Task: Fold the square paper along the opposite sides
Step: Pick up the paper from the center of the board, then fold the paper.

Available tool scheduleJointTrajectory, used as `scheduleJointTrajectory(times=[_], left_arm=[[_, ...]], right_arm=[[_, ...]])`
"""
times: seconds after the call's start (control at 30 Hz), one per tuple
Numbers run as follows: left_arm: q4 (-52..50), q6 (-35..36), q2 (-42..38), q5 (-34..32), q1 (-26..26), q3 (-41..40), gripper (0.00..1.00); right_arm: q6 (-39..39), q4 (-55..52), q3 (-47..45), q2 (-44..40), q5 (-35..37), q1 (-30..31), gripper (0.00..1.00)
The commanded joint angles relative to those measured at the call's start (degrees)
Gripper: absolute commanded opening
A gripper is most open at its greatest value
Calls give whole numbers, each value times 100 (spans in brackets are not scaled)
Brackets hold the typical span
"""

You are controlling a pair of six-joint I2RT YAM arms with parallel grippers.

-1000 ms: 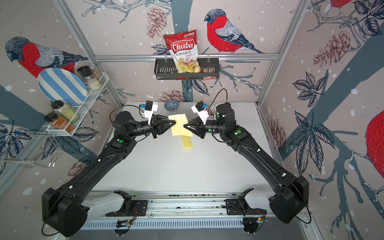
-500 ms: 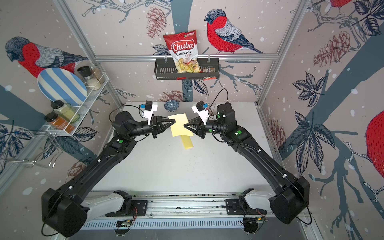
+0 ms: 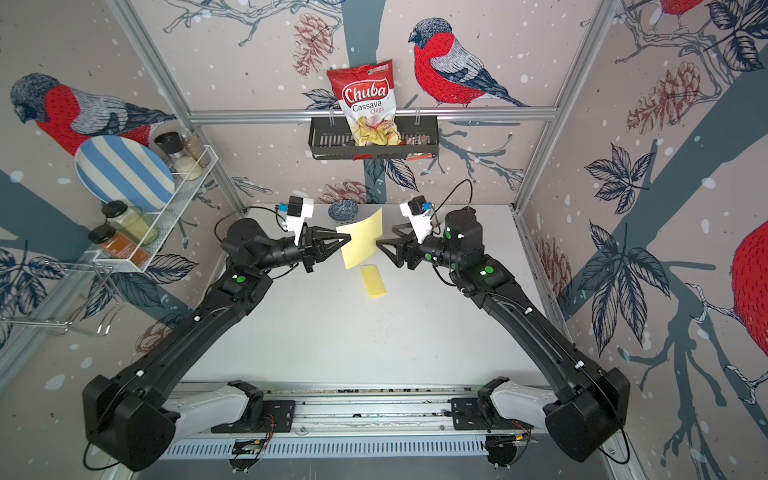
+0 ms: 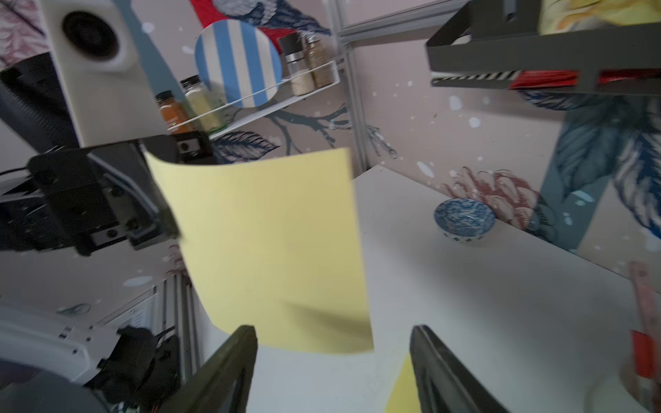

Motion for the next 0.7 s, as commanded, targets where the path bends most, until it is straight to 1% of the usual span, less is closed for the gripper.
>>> scheduleJointTrajectory(times=[0.0, 0.03, 0.1, 0.2, 0.27, 0.47, 0.53, 0.67], left_arm=[[77, -22, 111, 81, -89, 182, 0], [36, 7, 157, 84, -107, 234, 0], [-104, 90, 245, 107, -169, 370, 0], [-257, 185, 334, 125, -248, 510, 0], [-354, 239, 368, 130, -278, 588, 0], [-644, 388, 456, 134, -381, 723, 0], [-659, 413, 472, 152, -395, 738, 0], [-659, 397, 466, 178, -420, 746, 0]], right_arm=[[710, 396, -251, -208, 1092, -500, 72], [841, 440, -339, -261, 1073, -707, 72], [1000, 496, -458, -310, 744, -1134, 72], [995, 500, -496, -294, 213, -1418, 71], [886, 500, -479, -259, -106, -1417, 70], [770, 699, -387, -39, -1407, -1357, 69], [711, 728, -369, 2, -1613, -1293, 69], [549, 719, -368, -2, -1806, -1137, 69]])
